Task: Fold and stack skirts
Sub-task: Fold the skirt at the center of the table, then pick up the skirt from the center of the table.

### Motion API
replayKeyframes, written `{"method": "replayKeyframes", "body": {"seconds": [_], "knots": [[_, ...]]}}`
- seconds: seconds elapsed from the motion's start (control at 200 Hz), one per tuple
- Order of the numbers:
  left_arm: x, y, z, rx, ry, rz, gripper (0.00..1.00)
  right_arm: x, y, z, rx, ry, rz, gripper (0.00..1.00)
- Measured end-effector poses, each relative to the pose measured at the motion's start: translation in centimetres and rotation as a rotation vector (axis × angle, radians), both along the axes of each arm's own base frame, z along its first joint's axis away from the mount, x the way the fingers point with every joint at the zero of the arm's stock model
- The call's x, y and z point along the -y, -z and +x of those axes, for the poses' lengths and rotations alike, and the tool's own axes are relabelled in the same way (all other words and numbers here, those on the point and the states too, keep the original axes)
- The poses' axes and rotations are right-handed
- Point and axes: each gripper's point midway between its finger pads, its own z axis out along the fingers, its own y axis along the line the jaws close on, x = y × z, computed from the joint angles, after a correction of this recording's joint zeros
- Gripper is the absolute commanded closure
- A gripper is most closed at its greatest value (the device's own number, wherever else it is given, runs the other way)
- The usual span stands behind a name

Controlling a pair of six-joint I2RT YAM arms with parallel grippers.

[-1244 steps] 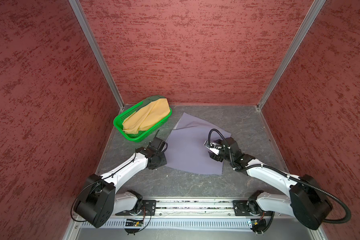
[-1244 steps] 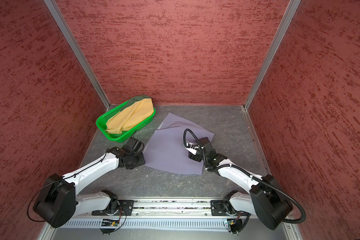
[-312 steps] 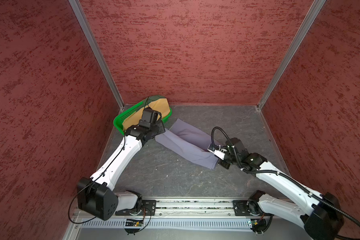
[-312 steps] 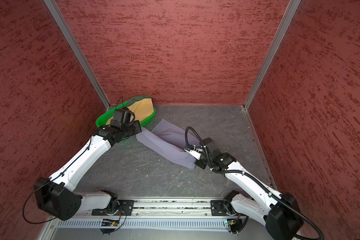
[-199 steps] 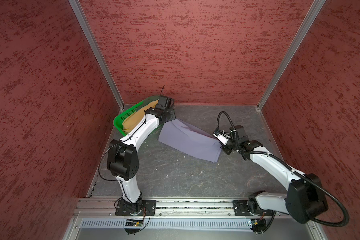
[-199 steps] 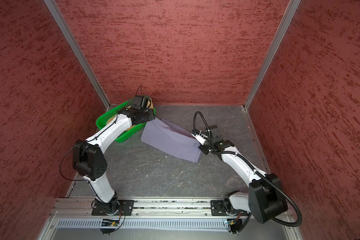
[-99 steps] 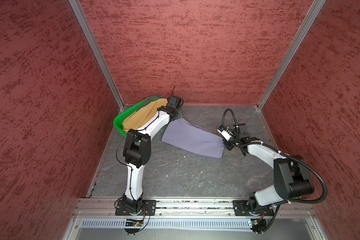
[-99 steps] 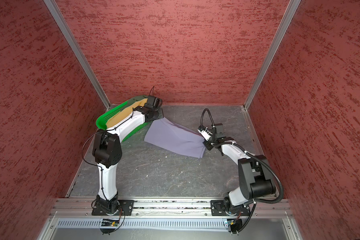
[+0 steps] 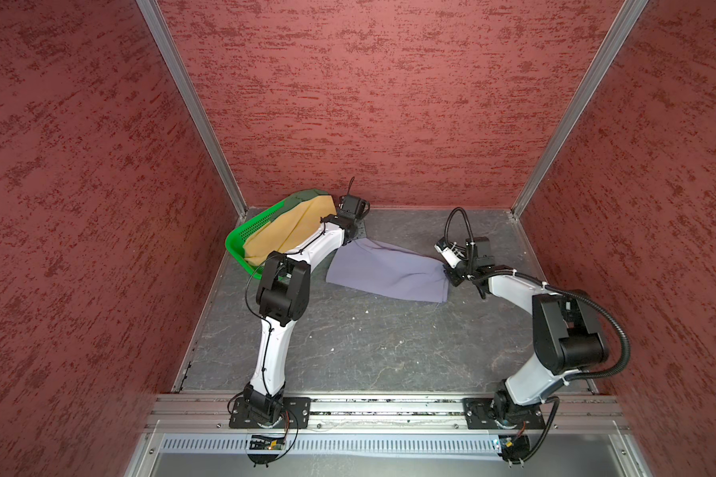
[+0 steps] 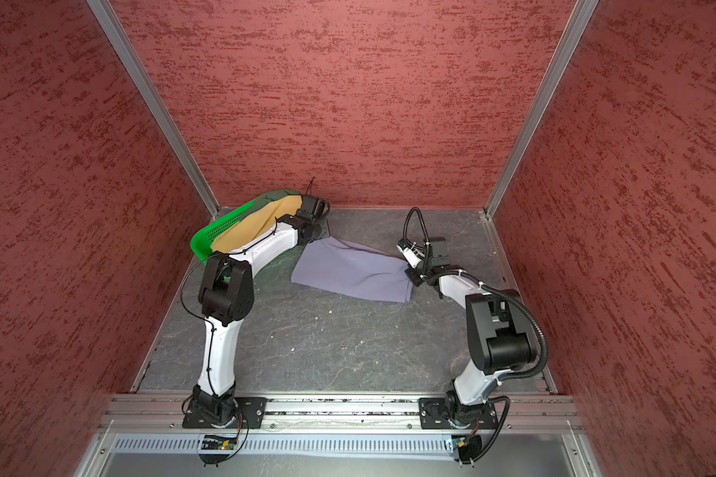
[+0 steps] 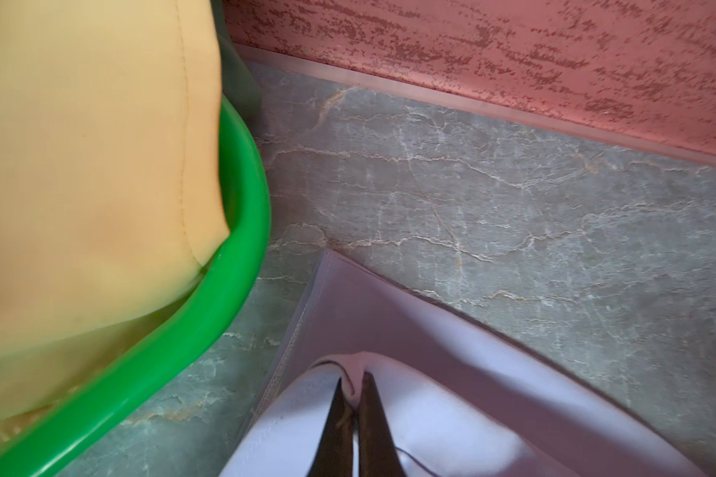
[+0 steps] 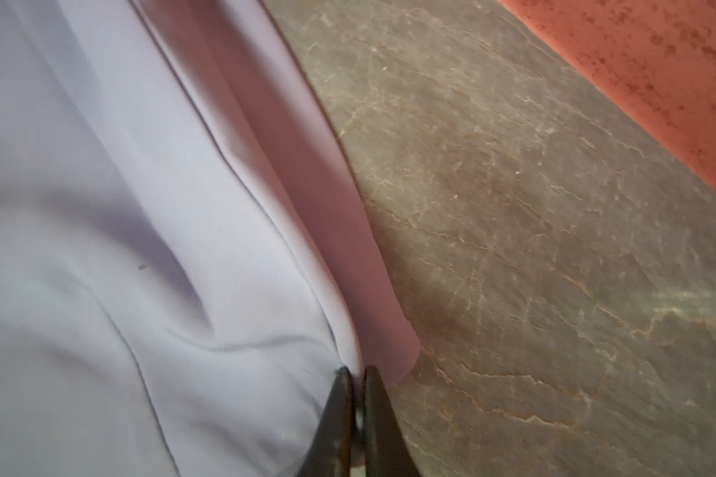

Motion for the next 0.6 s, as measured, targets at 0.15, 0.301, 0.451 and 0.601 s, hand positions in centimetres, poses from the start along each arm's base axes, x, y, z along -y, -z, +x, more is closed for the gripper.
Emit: {"method": "replayKeyframes", "body": {"seconds": [0.15, 0.301, 0.451, 0.601], "knots": [[0.1, 0.8, 0.3, 0.0, -0.003, 0.002, 0.58, 0.4, 0.7, 1.9, 0.013, 0.039, 0.004, 0.78], [0.3, 0.5, 0.6, 0.016, 0.001, -0.009, 0.41, 0.8, 1.0, 3.2, 0.033, 0.079, 0.005, 0.65], [0.8, 0.3, 0.8, 0.027, 0.032, -0.007, 0.26, 1.1, 0.1, 3.7, 0.062, 0.105, 0.012, 0.53], [2.4, 0.4, 0.3, 0.042, 0.108, -0.003, 0.15, 1.0, -2.1, 3.1, 0.094, 0.093, 0.037, 0.49]]}}
